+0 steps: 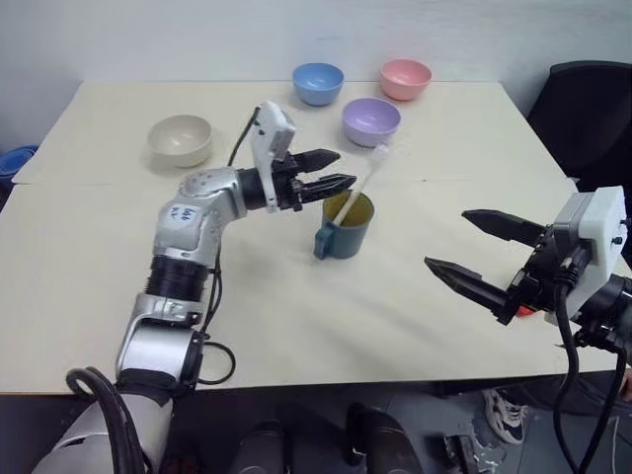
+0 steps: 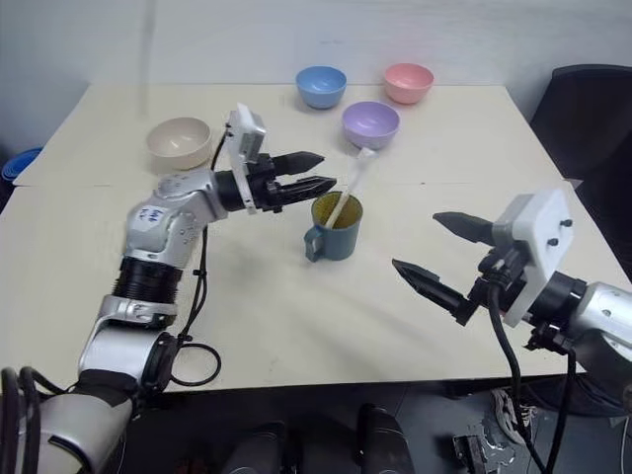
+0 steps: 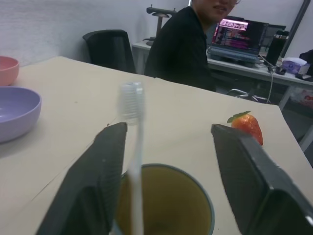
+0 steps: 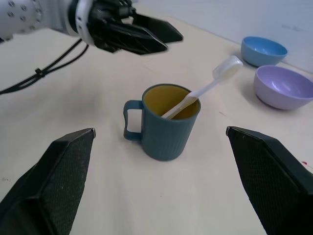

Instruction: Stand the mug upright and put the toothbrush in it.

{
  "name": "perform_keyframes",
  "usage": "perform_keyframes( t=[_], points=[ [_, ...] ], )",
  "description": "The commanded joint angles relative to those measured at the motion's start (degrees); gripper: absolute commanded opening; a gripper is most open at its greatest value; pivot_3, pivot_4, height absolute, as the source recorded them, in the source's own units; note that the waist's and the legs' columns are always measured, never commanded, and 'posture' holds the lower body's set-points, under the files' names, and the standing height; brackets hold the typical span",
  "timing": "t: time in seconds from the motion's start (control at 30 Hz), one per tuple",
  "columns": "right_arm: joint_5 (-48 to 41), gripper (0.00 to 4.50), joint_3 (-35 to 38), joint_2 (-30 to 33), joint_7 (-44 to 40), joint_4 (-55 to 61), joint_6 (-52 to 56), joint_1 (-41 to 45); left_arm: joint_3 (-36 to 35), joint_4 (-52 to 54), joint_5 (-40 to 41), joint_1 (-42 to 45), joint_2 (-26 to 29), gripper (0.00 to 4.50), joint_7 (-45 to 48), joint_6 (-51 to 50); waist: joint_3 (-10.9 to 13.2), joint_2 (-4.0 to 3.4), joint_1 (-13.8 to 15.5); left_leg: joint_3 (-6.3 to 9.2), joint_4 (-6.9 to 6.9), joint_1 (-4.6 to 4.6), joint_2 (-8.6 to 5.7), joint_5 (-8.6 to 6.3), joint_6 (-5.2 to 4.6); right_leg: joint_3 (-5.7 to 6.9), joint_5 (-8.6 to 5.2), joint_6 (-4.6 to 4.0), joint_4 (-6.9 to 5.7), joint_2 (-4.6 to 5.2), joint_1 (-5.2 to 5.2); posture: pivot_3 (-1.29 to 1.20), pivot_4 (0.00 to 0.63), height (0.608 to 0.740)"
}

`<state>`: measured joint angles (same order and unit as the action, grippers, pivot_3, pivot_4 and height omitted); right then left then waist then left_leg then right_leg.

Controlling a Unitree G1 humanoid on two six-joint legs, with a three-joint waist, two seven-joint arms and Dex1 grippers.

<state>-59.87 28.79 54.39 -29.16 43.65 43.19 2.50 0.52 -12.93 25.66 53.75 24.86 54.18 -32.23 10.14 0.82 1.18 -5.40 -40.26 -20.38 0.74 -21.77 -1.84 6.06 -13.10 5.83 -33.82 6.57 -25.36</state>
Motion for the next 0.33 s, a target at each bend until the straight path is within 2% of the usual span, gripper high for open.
perform_keyframes(
  t=[0.03,0.17,0.27,0.33],
  points=[
    [2.44,4.5,-0.1,2.25,-4.95,-2.53,-1.79,0.64,-2.64,9.13,3.0,-2.1,11.62,4.35,9.68,-2.87,0.02,-0.04,-0.32,-0.03,0.0,0.02,0.03,-0.01,0.02,-0.01,-0.01,-0.02,-0.02,-0.02,-0.01,0.0,0.15,0.74],
    [6.21,4.5,0.02,4.75,-12.15,-7.85,-2.67,-0.44,-3.49,10.45,1.52,-6.81,26.63,4.46,21.15,0.95,0.03,-0.07,-0.04,-0.04,0.01,0.02,0.03,-0.04,0.06,0.0,-0.04,-0.07,0.01,-0.03,-0.02,0.0,0.15,0.74],
    [9.08,4.5,0.01,6.19,-16.9,-12.56,-3.54,-0.86,-5.34,9.02,0.43,-10.58,33.76,4.46,26.45,5.63,0.04,-0.08,0.48,-0.02,-0.03,0.01,-0.01,-0.05,0.03,0.0,-0.04,-0.07,0.01,0.02,-0.01,0.0,0.15,0.74],
    [10.91,4.5,-0.47,6.78,-19.6,-15.1,-4.39,-0.97,-6.83,7.71,0.26,-12.59,36.15,4.46,27.35,7.42,0.04,-0.08,0.55,-0.01,-0.08,-0.03,-0.02,-0.07,-0.02,0.0,-0.04,-0.07,0.02,0.03,0.01,0.0,0.15,0.74]
  ],
)
